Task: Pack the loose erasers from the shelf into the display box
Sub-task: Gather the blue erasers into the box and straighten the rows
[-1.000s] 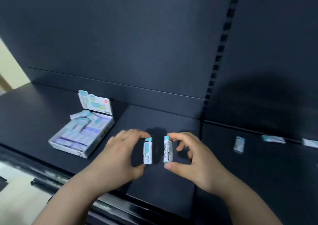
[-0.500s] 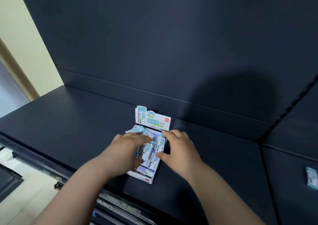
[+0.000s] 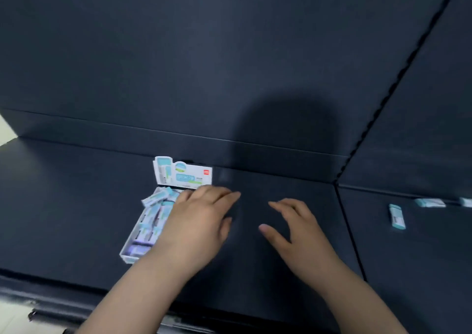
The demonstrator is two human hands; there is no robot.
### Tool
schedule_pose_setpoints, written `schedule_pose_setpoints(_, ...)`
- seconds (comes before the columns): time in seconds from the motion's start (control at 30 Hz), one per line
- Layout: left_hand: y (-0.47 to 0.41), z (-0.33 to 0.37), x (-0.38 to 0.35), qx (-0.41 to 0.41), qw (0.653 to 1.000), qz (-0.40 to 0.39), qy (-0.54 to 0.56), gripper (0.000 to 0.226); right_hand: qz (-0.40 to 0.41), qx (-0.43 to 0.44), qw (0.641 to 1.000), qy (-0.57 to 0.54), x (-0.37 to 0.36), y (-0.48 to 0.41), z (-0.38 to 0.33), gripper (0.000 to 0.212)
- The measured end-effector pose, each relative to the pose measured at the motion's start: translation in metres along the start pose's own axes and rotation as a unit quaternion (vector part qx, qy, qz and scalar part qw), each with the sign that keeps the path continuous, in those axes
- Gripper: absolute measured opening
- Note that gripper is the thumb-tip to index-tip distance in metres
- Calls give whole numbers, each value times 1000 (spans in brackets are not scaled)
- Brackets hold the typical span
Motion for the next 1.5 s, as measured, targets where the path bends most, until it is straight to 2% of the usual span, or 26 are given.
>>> schedule_pose_setpoints(0.17, -26, 96, -35, -108, 994, -16, -22, 51, 65, -79, 995, -3, 66, 37, 75, 54)
schedule_pose_setpoints(0.33, -41, 206, -83, -160, 982, -103, 11, 53, 118, -164, 979, 13, 135, 87, 180, 55)
schedule_pose_setpoints(0.4, -50, 247, -102, -173, 982, -72, 24, 52, 119, -182, 976, 30, 162, 103, 224, 56)
schedule_pose_setpoints(0.57, -77, 340, -149, -139, 982, -125, 24, 54, 89, -203, 973, 64, 234, 124, 326, 54)
schedule_pose_setpoints(0.73, -92, 410, -174, -118, 987, -109, 20, 58, 97, -259, 958, 77, 292, 115, 416, 55)
schedule_pose_setpoints(0.9, -82, 427, -189, -72, 991, -111, 5, 60, 92, -287, 944, 133, 288, 82, 451, 81)
schedule_pose_setpoints(1.0, -80, 417, -186, -46, 992, -114, -14, 60, 96, -275, 943, 160, 282, 66, 450, 83)
schedule_pose_setpoints(1.07, -80, 406, -182, -22, 993, -115, -19, 60, 112, -255, 953, 117, 285, 63, 447, 74)
schedule_pose_setpoints(1.13, -84, 401, -180, -13, 992, -124, -22, 59, 134, -224, 965, -22, 288, 69, 441, 65)
schedule_pose_setpoints(1.2, -94, 404, -179, -13, 989, -146, 10, 54, 143, -189, 951, -200, 292, 82, 429, 61)
schedule_pose_setpoints(1.27, -108, 414, -186, -22, 987, -144, 61, 49, 149, -145, 930, -302, 299, 95, 416, 63)
schedule_pose_setpoints(1.37, -137, 435, -207, -33, 981, -140, 127, 45, 163, -101, 916, -353, 311, 113, 403, 70)
schedule_pose_setpoints(1.5, -176, 469, -247, -46, 976, -175, 124, 49, 168, -93, 920, -342, 323, 132, 398, 75)
Point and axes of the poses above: each hand's wrist, its own y-axis away from the middle knuckle, its own x-axis out of the back of the hand, z = x × y, the point moved 8 cm from there along -y, towards the middle knuckle, and after that the axes turned 2 degrees about z, right-handed, at the moved point
